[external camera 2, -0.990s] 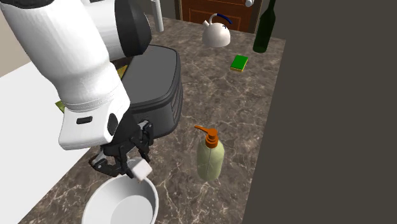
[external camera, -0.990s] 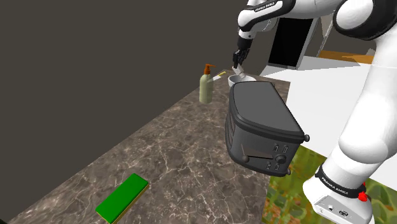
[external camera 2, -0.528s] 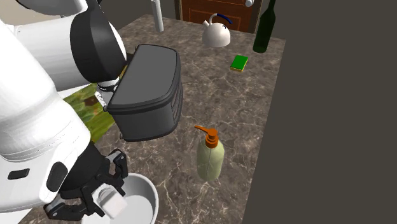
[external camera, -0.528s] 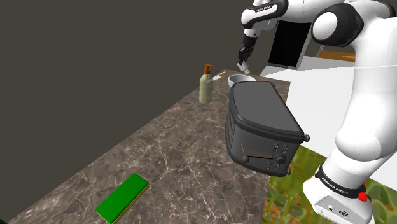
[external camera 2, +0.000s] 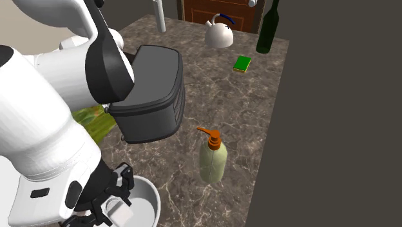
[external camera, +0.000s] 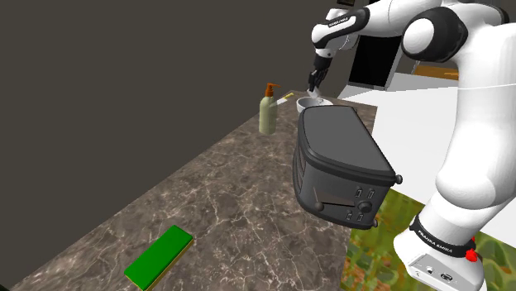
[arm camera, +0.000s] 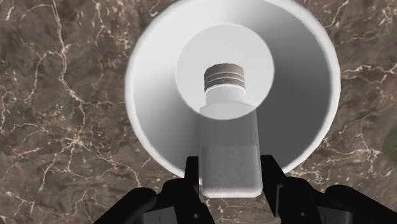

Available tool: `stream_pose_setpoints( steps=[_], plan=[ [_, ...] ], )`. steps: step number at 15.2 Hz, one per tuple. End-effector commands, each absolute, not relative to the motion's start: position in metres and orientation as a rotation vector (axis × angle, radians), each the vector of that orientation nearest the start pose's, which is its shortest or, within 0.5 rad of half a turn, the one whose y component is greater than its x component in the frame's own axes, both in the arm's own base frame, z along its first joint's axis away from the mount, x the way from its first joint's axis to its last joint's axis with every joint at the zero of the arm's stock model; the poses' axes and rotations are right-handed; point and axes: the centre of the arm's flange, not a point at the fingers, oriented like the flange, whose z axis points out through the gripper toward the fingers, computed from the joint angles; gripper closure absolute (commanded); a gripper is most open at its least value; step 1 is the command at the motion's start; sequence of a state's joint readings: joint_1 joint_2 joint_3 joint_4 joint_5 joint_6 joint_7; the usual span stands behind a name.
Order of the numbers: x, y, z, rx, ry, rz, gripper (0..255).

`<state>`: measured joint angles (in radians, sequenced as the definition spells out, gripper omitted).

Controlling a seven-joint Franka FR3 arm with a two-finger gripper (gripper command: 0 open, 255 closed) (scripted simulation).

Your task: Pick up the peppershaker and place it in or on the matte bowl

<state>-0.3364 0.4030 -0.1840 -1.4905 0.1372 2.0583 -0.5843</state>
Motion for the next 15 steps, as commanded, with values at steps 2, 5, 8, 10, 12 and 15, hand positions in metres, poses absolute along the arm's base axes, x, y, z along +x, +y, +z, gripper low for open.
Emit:
stream_pose_setpoints(
  steps=[2,5,8,10,12,15],
  plan=[
    [0.614,-0.321,0.444,-3.172,-0.049,-0.28,255],
    [0.614,-0.321,0.428,-3.172,-0.049,-0.28,255],
    [0.614,-0.321,0.418,-3.172,-0.049,-0.28,255],
    [0.614,-0.321,0.418,-3.172,-0.049,-0.28,255],
    [0.614,-0.321,0.418,-3.172,-0.049,-0.28,255],
    [0.614,-0.321,0.418,-3.172,-0.049,-0.28,0]
  ],
)
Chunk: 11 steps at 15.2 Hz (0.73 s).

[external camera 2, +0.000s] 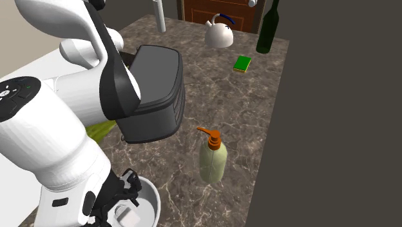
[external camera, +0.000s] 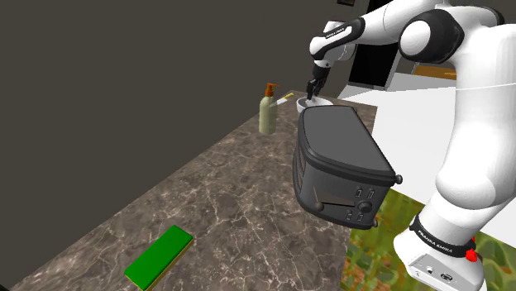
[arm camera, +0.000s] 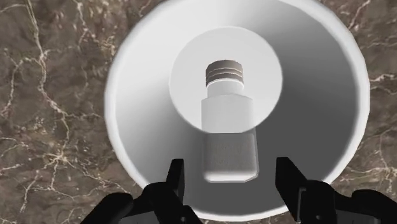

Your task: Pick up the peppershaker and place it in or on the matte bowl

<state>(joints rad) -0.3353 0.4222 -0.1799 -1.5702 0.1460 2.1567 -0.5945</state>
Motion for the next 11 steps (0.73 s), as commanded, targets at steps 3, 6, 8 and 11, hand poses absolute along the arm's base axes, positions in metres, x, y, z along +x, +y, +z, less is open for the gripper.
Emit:
stream_pose_setpoints(
  steps=[3,6,8,11],
  plan=[
    [0.614,-0.321,0.418,-3.172,-0.049,-0.28,0],
    [0.612,-0.321,0.431,-3.172,-0.049,-0.28,0],
    [0.607,-0.32,0.457,-3.172,-0.049,-0.28,0],
    [0.605,-0.319,0.468,-3.172,-0.049,-0.28,0]
  ],
)
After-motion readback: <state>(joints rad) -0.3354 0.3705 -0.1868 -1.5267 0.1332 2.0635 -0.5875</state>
